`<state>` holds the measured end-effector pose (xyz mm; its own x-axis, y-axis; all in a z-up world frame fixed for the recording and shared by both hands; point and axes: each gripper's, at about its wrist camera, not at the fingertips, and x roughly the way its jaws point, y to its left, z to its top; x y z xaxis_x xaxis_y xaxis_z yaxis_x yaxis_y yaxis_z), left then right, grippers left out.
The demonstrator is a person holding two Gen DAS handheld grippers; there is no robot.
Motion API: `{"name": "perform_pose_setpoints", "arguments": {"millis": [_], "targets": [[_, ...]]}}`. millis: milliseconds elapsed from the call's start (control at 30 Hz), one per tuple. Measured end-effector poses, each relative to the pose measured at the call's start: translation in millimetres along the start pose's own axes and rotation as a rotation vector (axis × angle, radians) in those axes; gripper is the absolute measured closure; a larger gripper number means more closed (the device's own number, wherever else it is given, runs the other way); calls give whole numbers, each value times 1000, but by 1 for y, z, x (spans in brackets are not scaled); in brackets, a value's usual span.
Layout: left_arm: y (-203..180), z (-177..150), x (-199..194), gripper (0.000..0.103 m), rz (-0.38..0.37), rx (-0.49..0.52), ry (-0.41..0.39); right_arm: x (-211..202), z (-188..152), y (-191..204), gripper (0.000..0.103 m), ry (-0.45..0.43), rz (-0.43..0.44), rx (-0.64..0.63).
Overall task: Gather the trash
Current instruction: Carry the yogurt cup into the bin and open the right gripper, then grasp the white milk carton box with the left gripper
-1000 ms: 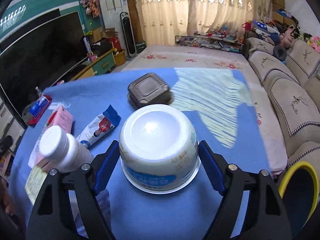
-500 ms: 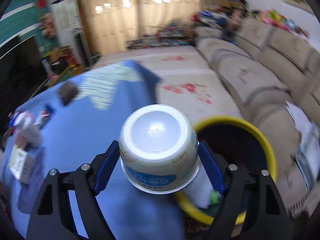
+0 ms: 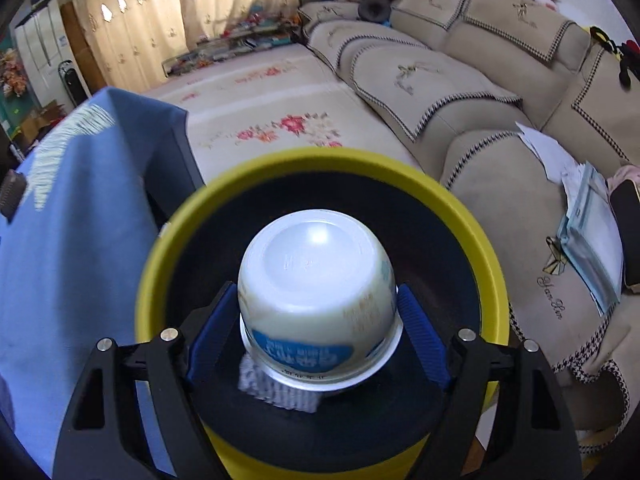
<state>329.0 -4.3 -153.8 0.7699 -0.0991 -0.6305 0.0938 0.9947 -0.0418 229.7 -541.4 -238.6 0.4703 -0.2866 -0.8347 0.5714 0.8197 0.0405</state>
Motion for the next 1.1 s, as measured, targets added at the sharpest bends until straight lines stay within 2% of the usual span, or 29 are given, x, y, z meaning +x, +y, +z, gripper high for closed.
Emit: {"name": "perform_pose_setpoints", "arguments": {"millis": [100, 200, 333, 367, 467, 600, 700, 800, 900, 967, 1033, 1100], "targets": [[-3, 0, -1, 5, -36, 5, 5, -4, -5, -1, 20, -11, 10, 7], [-8, 1, -3, 5, -103, 5, 25, -15, -9, -1, 20, -28, 9, -3], [-27, -2, -21, 5, -243, 62, 61, -33, -12, 0, 19, -58, 11, -23], [-31, -5, -24, 5, -258, 82, 66, -36, -12, 1, 19, -62, 13, -28], [-44, -14, -25, 5, -298, 140, 113, -46, -12, 3, 19, -80, 28, -44], [-43, -22, -13, 5, -305, 134, 184, -53, -13, 9, 18, -93, 45, -63], [-42, -28, -6, 5, -410, 93, 248, -56, -16, 16, 18, -96, 55, -83], [-50, -35, -7, 5, -457, 108, 278, -57, -17, 20, 18, -94, 69, -92], [-66, -46, -17, 5, -496, 140, 299, -57, -18, 22, 18, -95, 81, -94], [-87, -59, -29, 5, -568, 176, 336, -57, -20, 22, 18, -93, 88, -96], [-113, -73, -40, 5, -638, 238, 373, -56, -20, 23, 18, -91, 97, -97], [-138, -85, -54, 5, -665, 315, 379, -56, -21, 23, 18, -88, 105, -101]]}}
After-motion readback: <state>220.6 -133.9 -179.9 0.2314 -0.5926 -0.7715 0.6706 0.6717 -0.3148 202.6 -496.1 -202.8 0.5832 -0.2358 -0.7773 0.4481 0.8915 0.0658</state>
